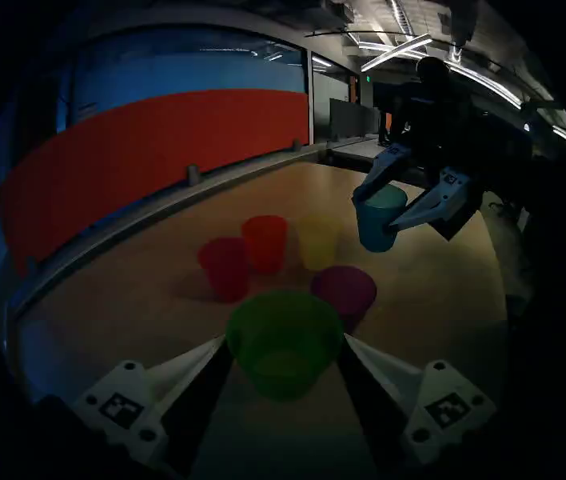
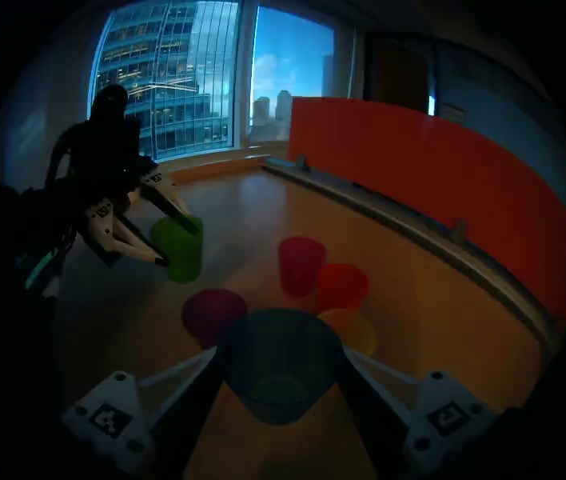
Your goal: Pour water
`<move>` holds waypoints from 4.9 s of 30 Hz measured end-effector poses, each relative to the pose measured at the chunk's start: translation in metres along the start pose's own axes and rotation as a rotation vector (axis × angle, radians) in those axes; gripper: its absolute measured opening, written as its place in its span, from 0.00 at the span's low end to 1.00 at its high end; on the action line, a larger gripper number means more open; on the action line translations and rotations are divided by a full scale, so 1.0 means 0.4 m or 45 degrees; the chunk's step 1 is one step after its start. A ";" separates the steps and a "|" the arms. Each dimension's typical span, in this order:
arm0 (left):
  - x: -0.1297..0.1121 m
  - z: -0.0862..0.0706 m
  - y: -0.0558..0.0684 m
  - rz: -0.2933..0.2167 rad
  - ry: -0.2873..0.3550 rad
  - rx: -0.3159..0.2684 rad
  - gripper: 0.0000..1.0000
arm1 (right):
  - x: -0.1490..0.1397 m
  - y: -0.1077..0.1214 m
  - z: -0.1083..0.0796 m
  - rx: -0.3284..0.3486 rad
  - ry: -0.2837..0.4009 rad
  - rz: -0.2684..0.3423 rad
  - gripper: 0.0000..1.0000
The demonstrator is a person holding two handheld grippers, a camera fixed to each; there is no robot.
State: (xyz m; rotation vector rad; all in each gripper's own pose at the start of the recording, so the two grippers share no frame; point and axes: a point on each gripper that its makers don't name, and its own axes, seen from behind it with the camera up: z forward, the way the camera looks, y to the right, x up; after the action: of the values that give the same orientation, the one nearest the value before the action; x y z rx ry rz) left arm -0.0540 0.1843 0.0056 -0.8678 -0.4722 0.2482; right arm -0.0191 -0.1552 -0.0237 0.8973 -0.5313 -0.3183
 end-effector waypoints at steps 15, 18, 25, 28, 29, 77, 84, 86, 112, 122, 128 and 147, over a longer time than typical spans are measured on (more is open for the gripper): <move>-0.063 0.044 0.010 -0.013 -0.084 -0.038 0.86 | -0.053 -0.006 0.026 0.011 -0.042 0.013 0.92; -0.072 0.050 0.011 -0.016 -0.093 -0.042 0.86 | -0.061 -0.007 0.030 0.012 -0.049 0.017 0.92; -0.086 0.062 0.013 -0.035 -0.094 -0.051 0.86 | -0.075 -0.006 0.037 0.015 -0.061 0.027 0.92; -0.091 0.065 0.012 -0.042 -0.093 -0.052 0.86 | -0.078 -0.005 0.040 0.016 -0.064 0.029 0.92; -0.092 0.065 0.012 -0.044 -0.092 -0.051 0.86 | -0.079 -0.005 0.040 0.016 -0.065 0.030 0.92; -0.145 0.024 0.009 -0.062 -0.102 0.015 1.00 | -0.137 -0.039 0.078 0.015 -0.080 0.059 0.92; -0.143 0.005 0.005 -0.079 -0.088 0.028 1.00 | -0.142 -0.042 0.082 0.014 -0.075 0.066 0.92; -0.145 0.000 0.007 -0.080 -0.088 0.027 1.00 | -0.146 -0.042 0.084 0.013 -0.077 0.070 0.92; -0.149 -0.024 0.016 -0.074 -0.090 0.035 1.00 | -0.183 -0.044 0.086 -0.012 -0.101 0.079 1.00; -0.153 -0.034 0.011 -0.082 -0.081 0.048 1.00 | -0.178 -0.040 0.062 -0.030 -0.089 0.095 1.00; -0.151 -0.045 0.007 -0.090 -0.069 0.060 1.00 | -0.184 -0.036 0.039 -0.048 -0.092 0.092 1.00; -0.148 -0.086 0.012 -0.086 -0.050 0.095 1.00 | -0.207 -0.046 -0.015 -0.088 -0.090 0.098 1.00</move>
State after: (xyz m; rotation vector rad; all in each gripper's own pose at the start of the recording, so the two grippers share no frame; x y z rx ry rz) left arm -0.0887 0.1407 -0.0349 -0.7742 -0.5247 0.2198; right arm -0.0851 -0.1228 -0.0668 0.7993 -0.6151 -0.2972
